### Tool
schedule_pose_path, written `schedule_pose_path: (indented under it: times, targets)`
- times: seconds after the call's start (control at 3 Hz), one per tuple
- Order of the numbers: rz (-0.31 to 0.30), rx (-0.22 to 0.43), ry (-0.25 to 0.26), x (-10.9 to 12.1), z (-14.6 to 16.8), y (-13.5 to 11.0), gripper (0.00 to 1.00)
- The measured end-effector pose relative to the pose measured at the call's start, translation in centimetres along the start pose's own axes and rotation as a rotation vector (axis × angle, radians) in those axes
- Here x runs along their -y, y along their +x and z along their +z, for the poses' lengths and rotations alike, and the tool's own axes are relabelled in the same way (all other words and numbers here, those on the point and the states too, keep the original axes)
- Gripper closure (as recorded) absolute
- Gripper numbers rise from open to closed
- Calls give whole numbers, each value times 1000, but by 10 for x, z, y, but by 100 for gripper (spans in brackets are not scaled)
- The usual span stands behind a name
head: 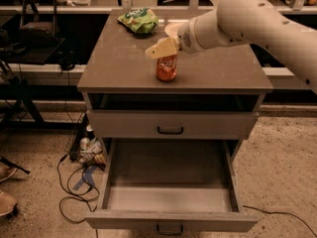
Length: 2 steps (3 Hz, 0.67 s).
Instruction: Place coke can into middle drawer
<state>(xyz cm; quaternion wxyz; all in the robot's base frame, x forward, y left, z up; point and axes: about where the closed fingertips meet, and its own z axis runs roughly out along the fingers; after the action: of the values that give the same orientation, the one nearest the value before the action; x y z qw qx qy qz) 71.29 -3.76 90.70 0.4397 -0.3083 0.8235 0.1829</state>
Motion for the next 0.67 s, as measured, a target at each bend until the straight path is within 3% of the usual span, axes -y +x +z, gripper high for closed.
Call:
schedule_pose_path:
  times: [0.67]
  targets:
    - [43,-20,-4,-12,10,10,63]
